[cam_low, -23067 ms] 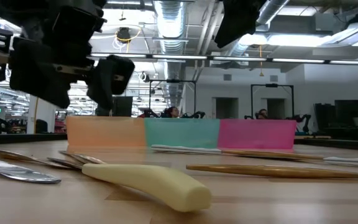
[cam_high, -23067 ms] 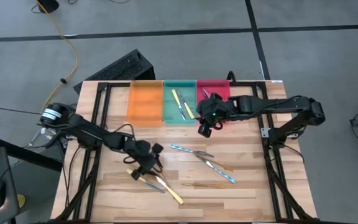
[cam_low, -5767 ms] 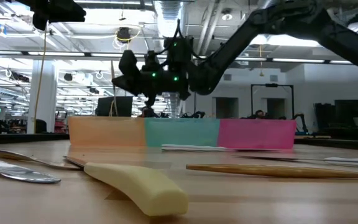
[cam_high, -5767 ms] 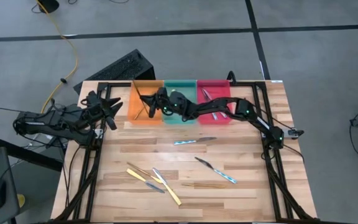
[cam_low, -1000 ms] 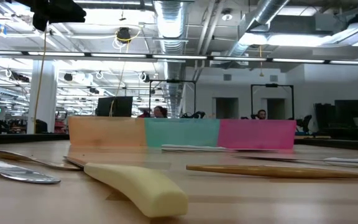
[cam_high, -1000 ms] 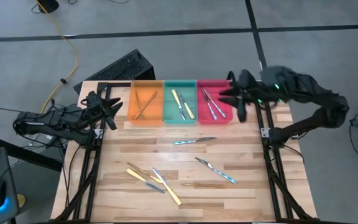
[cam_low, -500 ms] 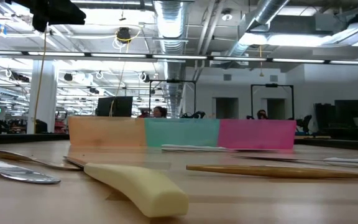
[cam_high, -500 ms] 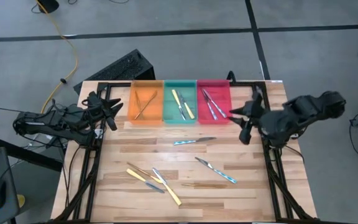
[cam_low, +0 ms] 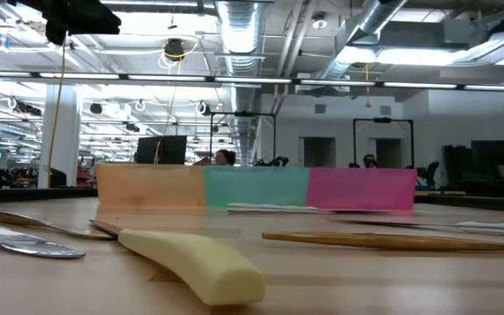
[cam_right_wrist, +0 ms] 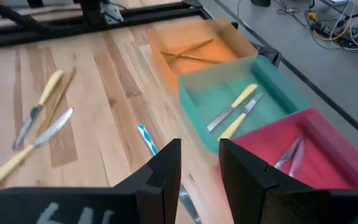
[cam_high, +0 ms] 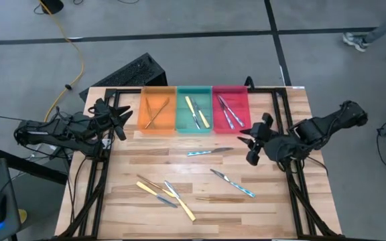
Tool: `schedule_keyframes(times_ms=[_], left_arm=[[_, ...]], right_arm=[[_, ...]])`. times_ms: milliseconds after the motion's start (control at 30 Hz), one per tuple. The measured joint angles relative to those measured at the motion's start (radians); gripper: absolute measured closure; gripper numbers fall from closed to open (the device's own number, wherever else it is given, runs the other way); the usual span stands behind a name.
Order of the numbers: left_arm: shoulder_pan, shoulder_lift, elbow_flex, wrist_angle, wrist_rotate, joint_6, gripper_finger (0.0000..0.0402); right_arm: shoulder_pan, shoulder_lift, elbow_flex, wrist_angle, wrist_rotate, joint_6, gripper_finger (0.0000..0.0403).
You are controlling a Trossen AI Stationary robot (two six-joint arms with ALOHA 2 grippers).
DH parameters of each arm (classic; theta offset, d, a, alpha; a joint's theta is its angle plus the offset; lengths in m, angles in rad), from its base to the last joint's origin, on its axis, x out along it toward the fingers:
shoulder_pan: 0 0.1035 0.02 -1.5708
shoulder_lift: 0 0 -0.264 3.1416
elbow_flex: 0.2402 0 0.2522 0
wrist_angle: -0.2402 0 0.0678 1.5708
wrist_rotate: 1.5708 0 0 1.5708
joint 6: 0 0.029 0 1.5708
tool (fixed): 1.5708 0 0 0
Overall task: Sort silverware by color (type)
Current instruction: Put the blue patterned table knife into the red bin
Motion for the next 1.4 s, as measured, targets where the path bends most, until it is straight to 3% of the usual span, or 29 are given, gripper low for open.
schedule_keyframes(times_ms=[300, 767, 1067, 1400], left_arm=[[0.000, 0.000, 0.000, 0.000, 0.000, -0.007, 0.0301], [0.000, 0.000, 0.000, 0.000, 0.000, -0.006, 0.0301], [0.000, 0.000, 0.000, 0.012, 0.000, -0.034, 0.0301], [0.000, 0.000, 0.000, 0.011, 0.029, -0.111, 0.0301]], right_arm=[[-0.010, 0.001, -0.100, 0.111, -0.003, 0.001, 0.0271], [-0.016, 0.000, -0.105, 0.143, -0.004, 0.015, 0.0271], [-0.016, 0.000, -0.104, 0.440, -0.006, -0.262, 0.0271], [-0.047, 0.000, -0.104, 0.485, -0.034, -0.317, 0.0271]])
